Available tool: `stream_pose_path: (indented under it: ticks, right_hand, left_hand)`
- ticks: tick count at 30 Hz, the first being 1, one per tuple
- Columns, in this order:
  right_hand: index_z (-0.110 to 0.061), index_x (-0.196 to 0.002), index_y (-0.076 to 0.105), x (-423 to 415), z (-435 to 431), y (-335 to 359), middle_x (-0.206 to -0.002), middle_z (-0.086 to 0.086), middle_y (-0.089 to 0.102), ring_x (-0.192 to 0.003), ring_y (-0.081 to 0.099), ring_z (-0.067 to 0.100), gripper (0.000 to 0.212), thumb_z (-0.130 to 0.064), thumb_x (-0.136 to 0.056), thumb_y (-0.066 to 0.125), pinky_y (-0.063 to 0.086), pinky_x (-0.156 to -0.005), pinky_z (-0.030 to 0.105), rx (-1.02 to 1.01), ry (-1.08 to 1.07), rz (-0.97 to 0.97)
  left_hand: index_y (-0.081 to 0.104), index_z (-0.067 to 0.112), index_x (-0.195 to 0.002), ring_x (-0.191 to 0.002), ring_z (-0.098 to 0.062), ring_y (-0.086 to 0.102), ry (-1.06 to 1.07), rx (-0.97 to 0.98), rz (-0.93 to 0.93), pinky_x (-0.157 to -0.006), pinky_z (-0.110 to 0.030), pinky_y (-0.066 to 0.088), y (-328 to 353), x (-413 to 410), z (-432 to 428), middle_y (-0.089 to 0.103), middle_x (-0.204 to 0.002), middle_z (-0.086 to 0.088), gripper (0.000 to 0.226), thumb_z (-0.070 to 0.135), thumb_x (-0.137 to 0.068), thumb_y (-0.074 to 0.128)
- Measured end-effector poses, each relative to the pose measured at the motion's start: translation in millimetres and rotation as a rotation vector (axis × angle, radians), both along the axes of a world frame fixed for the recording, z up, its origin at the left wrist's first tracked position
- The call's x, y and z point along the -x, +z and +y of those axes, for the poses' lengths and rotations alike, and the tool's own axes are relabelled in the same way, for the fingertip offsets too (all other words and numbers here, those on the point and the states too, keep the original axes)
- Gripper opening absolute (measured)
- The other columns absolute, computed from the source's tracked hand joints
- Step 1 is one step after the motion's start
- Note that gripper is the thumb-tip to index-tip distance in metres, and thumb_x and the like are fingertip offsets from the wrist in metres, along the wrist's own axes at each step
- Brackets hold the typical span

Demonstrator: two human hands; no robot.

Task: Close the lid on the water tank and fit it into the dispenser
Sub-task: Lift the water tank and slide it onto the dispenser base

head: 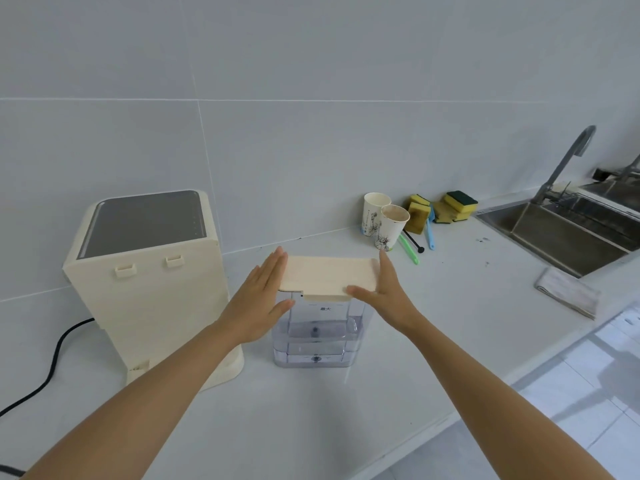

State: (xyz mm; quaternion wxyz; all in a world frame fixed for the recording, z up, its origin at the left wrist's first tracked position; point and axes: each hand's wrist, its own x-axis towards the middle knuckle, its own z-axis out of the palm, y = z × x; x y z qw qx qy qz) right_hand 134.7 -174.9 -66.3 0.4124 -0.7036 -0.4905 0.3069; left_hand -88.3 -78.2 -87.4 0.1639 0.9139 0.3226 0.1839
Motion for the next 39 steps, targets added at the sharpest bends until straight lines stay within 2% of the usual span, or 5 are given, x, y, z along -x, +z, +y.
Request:
stream_pose_path:
  ticks: [5, 10, 13, 21, 39]
  right_hand:
    - [-0.024, -0.139, -0.026, -11.2, -5.0, -15.5, -0.156, -0.002, 0.008, -0.141, 0.017, 0.016, 0.124, -0.012, -0.070, 0.076, 0.020, -0.114, 0.036, 0.083, 0.088, 0.253]
    - [-0.021, -0.137, 0.014, -7.0, -3.1, -26.7, -0.144, 0.002, 0.031, -0.132, 0.031, 0.013, 0.101, -0.002, -0.063, 0.079, 0.028, -0.107, 0.024, 0.058, 0.119, 0.157]
    - [-0.017, -0.139, 0.023, -9.1, 1.3, -32.6, -0.146, 0.002, 0.036, -0.135, 0.031, 0.016, 0.098, -0.006, -0.061, 0.081, 0.027, -0.114, 0.034, 0.077, 0.093, 0.153]
    - [-0.017, -0.134, 0.037, -15.1, 6.7, -35.9, -0.139, 0.001, 0.047, -0.130, 0.039, 0.019, 0.088, -0.009, -0.059, 0.082, 0.032, -0.110, 0.035, 0.103, 0.069, 0.127]
    - [-0.042, -0.112, 0.047, 38.4, 35.1, 29.0, -0.116, -0.025, 0.055, -0.118, 0.044, 0.005, 0.072, -0.018, -0.056, 0.084, 0.035, -0.095, 0.021, 0.048, 0.366, 0.058]
  left_hand:
    - [-0.024, 0.017, -0.137, -0.142, -0.014, -0.003, 0.119, 0.214, -0.159, -0.117, -0.036, 0.005, -2.2, -7.4, 0.6, -0.010, -0.155, -0.001, 0.109, 0.030, -0.078, 0.066]
    - [-0.023, 0.022, -0.139, -0.141, -0.016, 0.013, 0.175, 0.622, -0.266, -0.109, -0.026, 0.018, -11.4, -11.0, 11.0, 0.006, -0.156, 0.001, 0.126, 0.020, -0.066, 0.079]
    - [-0.001, 0.020, -0.143, -0.138, -0.020, 0.024, 0.167, 0.714, -0.190, -0.108, -0.030, 0.026, -20.6, -11.8, 14.1, 0.024, -0.151, -0.002, 0.114, 0.018, -0.064, 0.081]
    - [0.028, 0.013, -0.136, -0.106, -0.018, 0.045, 0.252, 0.694, -0.292, -0.089, -0.026, 0.035, -23.9, -12.8, 8.0, 0.048, -0.118, -0.004, 0.093, 0.011, -0.061, 0.083]
    - [0.032, 0.020, -0.132, -0.107, -0.011, 0.042, 0.438, 0.588, -0.430, -0.089, -0.023, 0.034, 36.7, 67.0, -24.4, 0.048, -0.110, 0.011, 0.085, 0.014, -0.062, 0.081]
